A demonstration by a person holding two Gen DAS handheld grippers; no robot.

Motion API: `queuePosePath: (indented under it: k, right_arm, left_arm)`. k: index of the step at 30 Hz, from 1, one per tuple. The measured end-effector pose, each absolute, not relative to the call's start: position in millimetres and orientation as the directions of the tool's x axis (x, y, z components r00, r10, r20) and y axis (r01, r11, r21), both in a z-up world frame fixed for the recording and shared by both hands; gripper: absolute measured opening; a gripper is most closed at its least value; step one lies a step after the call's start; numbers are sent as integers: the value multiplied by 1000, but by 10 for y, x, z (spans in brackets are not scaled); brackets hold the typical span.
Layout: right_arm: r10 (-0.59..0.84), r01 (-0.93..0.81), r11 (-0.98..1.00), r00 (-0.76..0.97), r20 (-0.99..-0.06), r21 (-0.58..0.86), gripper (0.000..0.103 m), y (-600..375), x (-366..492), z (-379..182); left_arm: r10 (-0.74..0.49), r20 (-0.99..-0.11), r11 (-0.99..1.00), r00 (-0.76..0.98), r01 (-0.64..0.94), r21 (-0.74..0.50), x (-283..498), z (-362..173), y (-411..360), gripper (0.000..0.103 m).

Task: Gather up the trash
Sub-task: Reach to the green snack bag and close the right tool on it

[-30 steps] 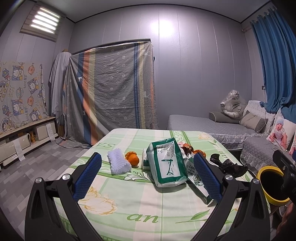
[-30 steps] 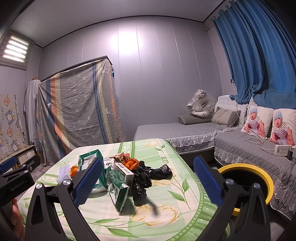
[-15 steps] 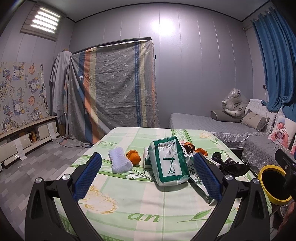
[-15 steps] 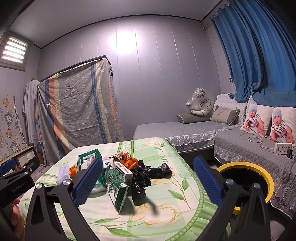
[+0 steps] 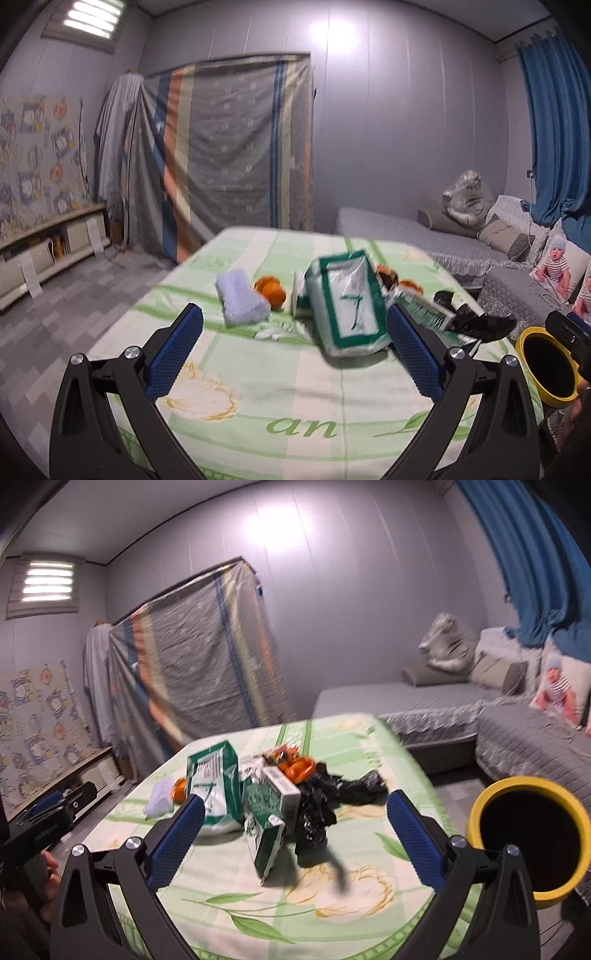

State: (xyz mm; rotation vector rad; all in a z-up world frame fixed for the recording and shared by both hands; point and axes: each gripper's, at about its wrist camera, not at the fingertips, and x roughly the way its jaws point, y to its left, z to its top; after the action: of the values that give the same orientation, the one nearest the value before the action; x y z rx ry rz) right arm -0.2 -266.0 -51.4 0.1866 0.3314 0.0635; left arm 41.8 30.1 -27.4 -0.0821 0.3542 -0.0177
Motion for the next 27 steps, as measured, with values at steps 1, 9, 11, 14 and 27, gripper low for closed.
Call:
queuePosePath:
  k: [1,9,11,14,27]
  right_arm:
    - [118,-53,980,932,-343,193,95,-2678,68,-551]
    - [295,-191,951,789,-538,242,95,-2530,585,-907]
    - [289,-189,954,779,-556,232,95,-2440,608,-936]
    - [324,-229,945,767,-555,235,95,-2312,558,-906]
    - [320,-177,944,693,-646,278,83,-2232,1275,-1130]
  left_arm:
    - [-42,-391,995,919,2,-103,505,-336,381,95]
    - [-61,-471,973,880,-53,-225,760,-661,805,95]
    - [-43,-468,984,883,-45,-174,787,-725,774,95]
    - [-84,-471,987,878,7,-163,791,-791,731,95]
    - [-104,-476,984,873,21,-177,995,-754,807,95]
